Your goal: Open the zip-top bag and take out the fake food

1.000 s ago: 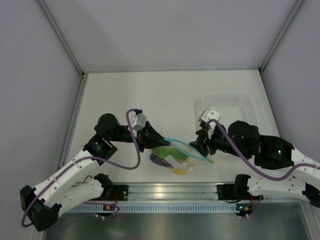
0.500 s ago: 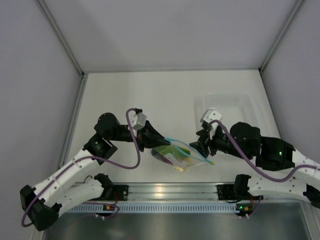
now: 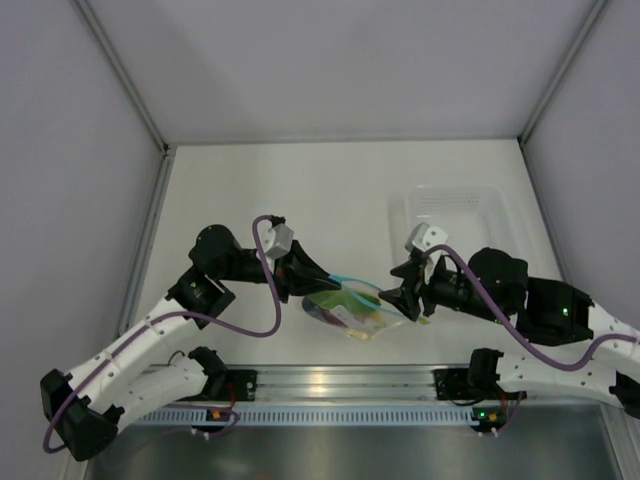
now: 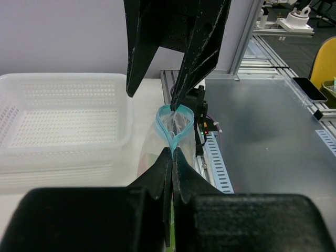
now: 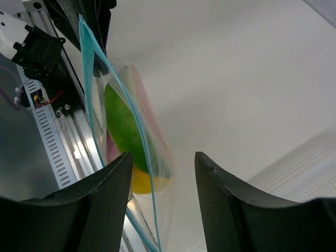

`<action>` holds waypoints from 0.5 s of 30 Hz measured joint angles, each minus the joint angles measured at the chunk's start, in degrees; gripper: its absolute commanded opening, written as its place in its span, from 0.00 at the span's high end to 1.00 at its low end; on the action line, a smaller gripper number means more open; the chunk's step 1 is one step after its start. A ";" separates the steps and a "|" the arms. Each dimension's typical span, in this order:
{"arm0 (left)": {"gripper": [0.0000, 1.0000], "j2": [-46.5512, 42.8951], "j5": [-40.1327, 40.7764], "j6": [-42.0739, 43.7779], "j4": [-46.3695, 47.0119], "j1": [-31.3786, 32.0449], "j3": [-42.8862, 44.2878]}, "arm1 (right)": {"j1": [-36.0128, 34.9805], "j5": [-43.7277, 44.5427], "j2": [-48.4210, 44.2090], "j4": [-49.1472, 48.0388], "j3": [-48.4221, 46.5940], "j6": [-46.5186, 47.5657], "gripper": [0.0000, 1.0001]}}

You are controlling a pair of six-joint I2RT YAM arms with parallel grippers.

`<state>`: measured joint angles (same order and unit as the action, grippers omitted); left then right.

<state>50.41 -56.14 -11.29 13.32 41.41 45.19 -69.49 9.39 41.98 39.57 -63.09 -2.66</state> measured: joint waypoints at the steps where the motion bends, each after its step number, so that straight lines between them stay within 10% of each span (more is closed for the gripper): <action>1: 1.00 0.00 -0.02 -0.09 0.00 0.00 0.04 | 0.00 -0.39 0.17 -0.37 0.20 0.00 0.48; 6: 1.00 0.00 0.00 -0.37 0.00 0.00 0.20 | 0.00 -1.81 2.62 -2.34 1.81 -0.09 0.53; 12: 1.00 0.00 0.04 -0.55 0.02 0.00 0.42 | 0.00 -1.49 6.25 -2.82 2.84 0.17 0.98; 15: 1.00 -0.02 0.87 -0.57 0.00 0.00 0.42 | 0.00 -1.27 6.51 -2.91 2.82 0.09 1.00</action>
<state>50.39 -55.27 -11.86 13.32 41.41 45.60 -69.49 8.12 48.49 36.67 -60.27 -2.57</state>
